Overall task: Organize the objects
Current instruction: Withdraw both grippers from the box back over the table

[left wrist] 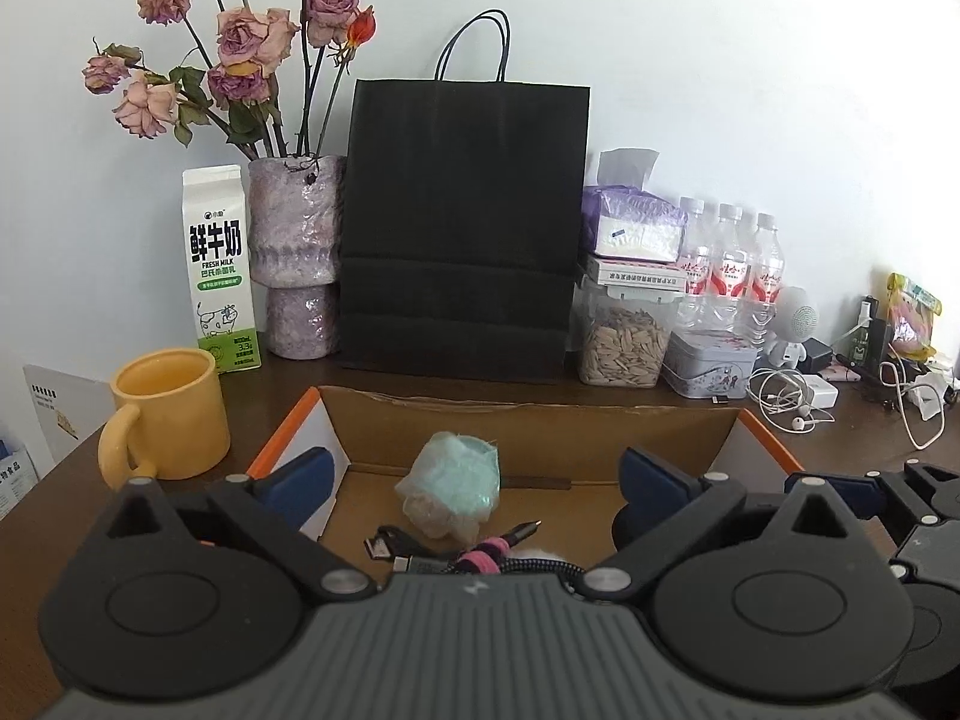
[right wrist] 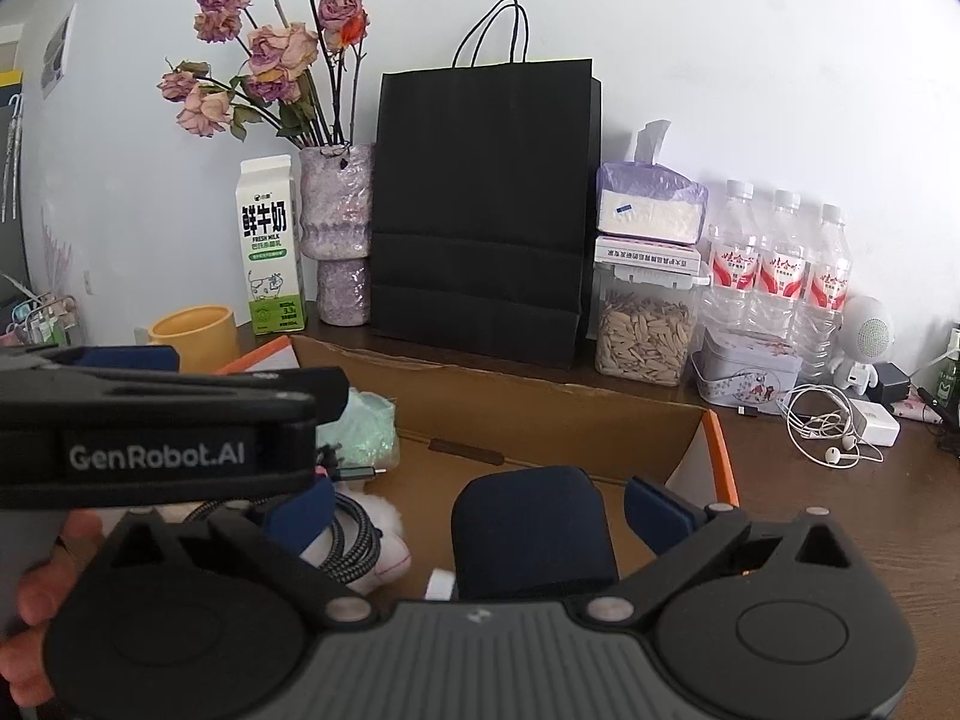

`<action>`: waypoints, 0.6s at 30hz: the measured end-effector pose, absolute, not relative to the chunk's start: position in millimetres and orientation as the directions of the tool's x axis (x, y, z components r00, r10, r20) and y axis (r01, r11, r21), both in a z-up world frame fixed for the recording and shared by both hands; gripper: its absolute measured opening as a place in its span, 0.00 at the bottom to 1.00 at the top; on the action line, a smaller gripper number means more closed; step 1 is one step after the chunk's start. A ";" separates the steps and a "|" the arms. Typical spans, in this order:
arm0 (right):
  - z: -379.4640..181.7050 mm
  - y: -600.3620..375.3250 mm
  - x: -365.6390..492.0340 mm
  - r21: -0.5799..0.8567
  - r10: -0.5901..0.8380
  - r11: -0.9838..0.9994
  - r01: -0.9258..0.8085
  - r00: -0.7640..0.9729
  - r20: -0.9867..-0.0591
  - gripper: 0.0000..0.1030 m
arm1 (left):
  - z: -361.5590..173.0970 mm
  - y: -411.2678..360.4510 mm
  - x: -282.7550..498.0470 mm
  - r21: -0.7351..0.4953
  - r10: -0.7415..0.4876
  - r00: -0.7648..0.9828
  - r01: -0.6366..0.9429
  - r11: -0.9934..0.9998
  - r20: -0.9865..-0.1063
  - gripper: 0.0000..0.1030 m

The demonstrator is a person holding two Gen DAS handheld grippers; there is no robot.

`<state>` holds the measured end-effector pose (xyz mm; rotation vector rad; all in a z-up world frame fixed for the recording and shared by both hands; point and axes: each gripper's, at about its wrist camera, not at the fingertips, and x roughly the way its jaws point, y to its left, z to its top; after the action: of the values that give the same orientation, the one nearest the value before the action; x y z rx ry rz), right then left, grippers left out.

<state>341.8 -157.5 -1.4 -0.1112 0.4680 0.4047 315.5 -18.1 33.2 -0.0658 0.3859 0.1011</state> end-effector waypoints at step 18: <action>6.5 -157.7 323.3 -0.030 0.356 0.911 -0.411 0.823 -0.443 1.00 | 44.1 -19.4 294.3 -0.036 0.095 0.926 -0.116 0.993 -0.365 1.00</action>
<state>323.3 -157.7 6.5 -0.1256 0.4457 0.4090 294.3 -19.4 44.1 -0.0576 0.3709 0.1078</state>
